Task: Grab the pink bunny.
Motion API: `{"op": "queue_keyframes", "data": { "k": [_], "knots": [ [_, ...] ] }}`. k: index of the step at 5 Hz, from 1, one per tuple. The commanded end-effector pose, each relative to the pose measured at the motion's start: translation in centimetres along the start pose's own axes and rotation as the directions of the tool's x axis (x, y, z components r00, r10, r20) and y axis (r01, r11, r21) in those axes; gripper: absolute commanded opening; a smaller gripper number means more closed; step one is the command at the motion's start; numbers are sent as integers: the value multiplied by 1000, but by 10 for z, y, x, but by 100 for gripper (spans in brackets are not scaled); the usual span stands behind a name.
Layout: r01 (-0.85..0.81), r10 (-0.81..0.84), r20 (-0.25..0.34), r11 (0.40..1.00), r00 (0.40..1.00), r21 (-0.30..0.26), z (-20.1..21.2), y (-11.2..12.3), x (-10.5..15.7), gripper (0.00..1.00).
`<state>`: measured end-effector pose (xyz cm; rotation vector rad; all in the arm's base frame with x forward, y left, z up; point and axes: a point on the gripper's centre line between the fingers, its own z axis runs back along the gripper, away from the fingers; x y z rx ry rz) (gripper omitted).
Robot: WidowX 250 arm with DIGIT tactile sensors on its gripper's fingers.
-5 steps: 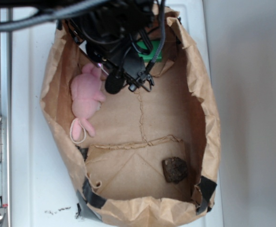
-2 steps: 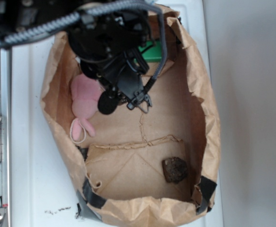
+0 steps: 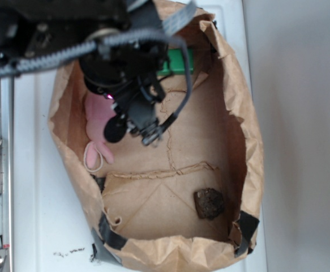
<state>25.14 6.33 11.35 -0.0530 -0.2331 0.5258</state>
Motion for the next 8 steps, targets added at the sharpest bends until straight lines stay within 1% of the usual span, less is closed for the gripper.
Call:
{"op": "queue_keyframes", "data": {
  "k": [1, 2, 3, 4, 5, 6, 7, 8],
  "knots": [
    [72, -72, 51, 997, 996, 8, 1, 17, 11, 100],
    [88, -88, 8, 995, 996, 53, 0, 20, 18, 100],
    [103, -104, 14, 993, 995, 60, 1, 25, 19, 100],
    [116, -114, -24, 990, 993, 81, 2, 32, 19, 100],
    [100, -99, -16, 992, 995, 76, -12, 39, 15, 100],
    [64, -61, -83, 998, 995, 26, -22, 35, 12, 100],
    [53, -51, -95, 998, 994, 17, -35, 31, 1, 100],
    [57, -60, -125, 998, 990, -31, -49, 30, -10, 100]
  ]
}}
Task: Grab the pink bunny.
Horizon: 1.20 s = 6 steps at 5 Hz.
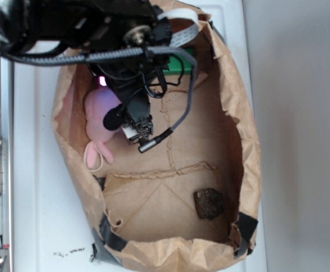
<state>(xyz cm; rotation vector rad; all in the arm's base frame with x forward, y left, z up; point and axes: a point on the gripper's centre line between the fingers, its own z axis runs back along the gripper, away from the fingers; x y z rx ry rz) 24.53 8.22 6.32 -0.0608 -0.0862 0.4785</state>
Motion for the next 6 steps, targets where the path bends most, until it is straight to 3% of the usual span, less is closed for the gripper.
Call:
{"op": "queue_keyframes", "data": {
  "k": [1, 3, 4, 6],
  "knots": [
    [56, -56, 23, 998, 998, -22, -13, 2, -16, 100],
    [66, -71, 85, 996, 994, 53, -33, -4, -25, 100],
    [26, -30, 97, 998, 995, 50, -32, -4, -24, 0],
    [2, -4, 117, 1000, 993, 13, -20, -1, -17, 0]
  ]
}}
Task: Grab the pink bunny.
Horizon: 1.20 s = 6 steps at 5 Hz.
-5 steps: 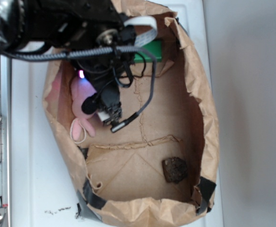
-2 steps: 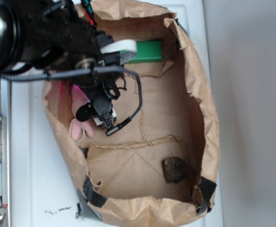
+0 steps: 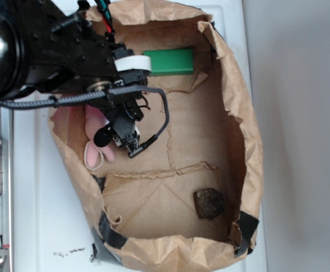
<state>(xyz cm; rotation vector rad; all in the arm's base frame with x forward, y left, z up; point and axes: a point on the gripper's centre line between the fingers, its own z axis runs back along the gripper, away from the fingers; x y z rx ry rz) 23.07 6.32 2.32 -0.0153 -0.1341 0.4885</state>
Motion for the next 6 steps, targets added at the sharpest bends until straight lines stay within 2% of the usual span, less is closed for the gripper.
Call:
{"op": "queue_keyframes", "data": {
  "k": [1, 2, 3, 4, 5, 6],
  "knots": [
    [-14, 16, 70, 1000, 997, -28, 19, 7, 9, 0],
    [-35, 36, 111, 999, 993, -4, 21, 3, 7, 0],
    [-42, 39, 113, 999, 993, 26, 67, -4, 38, 0],
    [32, -37, 121, 999, 992, 37, 94, -29, 48, 0],
    [44, -48, 166, 999, 985, 29, 119, -47, 49, 0],
    [69, -73, 199, 997, 977, 22, 143, -53, 44, 0]
  ]
}}
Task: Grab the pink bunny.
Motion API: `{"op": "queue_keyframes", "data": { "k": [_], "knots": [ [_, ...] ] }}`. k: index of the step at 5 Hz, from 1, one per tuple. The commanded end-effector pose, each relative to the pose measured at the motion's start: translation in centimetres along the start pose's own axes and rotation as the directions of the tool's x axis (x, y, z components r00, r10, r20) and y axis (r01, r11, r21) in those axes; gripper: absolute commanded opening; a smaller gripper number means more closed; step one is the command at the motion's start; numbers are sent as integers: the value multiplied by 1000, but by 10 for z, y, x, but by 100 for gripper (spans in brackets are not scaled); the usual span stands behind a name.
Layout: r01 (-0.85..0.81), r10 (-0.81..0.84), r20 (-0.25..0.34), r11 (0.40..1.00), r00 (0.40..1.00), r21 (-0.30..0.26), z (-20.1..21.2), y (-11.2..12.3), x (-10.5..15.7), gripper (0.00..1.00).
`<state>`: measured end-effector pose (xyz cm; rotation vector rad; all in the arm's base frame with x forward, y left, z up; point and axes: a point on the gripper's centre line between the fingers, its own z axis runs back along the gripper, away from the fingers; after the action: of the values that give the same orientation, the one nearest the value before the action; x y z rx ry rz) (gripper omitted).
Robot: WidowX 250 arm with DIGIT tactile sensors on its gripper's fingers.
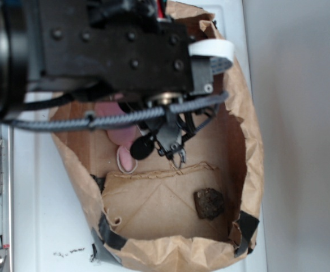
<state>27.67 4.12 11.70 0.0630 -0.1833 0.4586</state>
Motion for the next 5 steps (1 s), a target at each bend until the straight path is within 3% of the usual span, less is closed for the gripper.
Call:
{"op": "queue_keyframes", "data": {
  "k": [1, 2, 4, 5],
  "knots": [
    [26, -20, 160, 999, 987, -34, 67, -9, 7, 0],
    [-25, 26, 103, 1000, 994, -6, 60, -2, 18, 100],
    [-54, 54, 2, 999, 999, 0, 17, 28, 16, 100],
    [-32, 32, 0, 999, 1000, -33, -3, 33, 9, 100]
  ]
}}
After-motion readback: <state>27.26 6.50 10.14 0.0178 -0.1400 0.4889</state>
